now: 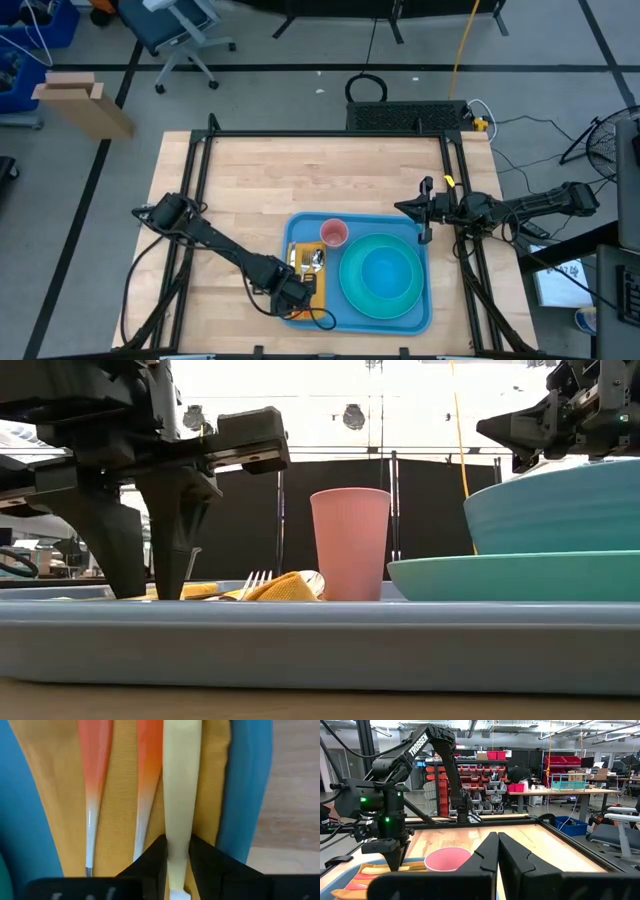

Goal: Set up tray
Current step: Put the yellow knife on the yellow napkin to the left of the orange fork, then return to Home Position

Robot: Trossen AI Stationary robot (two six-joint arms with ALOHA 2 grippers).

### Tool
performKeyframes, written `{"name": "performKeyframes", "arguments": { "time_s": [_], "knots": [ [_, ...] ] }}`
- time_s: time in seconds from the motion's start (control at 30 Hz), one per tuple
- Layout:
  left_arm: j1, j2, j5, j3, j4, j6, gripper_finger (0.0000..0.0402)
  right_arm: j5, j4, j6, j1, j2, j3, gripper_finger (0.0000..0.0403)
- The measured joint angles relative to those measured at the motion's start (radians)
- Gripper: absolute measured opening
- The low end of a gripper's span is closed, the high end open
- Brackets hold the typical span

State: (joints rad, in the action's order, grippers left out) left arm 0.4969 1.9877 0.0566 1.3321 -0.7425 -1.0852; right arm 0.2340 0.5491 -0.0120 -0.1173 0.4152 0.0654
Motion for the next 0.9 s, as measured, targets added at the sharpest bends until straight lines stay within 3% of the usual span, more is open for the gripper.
{"name": "performKeyframes", "arguments": {
  "time_s": [0.57,0.67,0.77,0.9],
  "knots": [
    [0.04,0.008,0.076,0.051,-0.04,0.127,0.0098,0.0,0.0,0.0,0.0,0.0,0.0,0.0],
    [0.048,0.008,0.131,0.052,-0.073,0.125,0.0098,0.0,0.0,0.0,0.0,0.0,0.0,0.0],
    [0.063,-0.032,0.218,0.052,-0.16,0.14,0.0099,0.0,0.0,-0.006,0.0,0.0,0.0,0.0],
    [0.062,-0.144,0.225,0.052,-0.234,0.266,0.0087,-0.002,-0.001,-0.049,-0.001,0.0,0.0,0.0]
  ]
}}
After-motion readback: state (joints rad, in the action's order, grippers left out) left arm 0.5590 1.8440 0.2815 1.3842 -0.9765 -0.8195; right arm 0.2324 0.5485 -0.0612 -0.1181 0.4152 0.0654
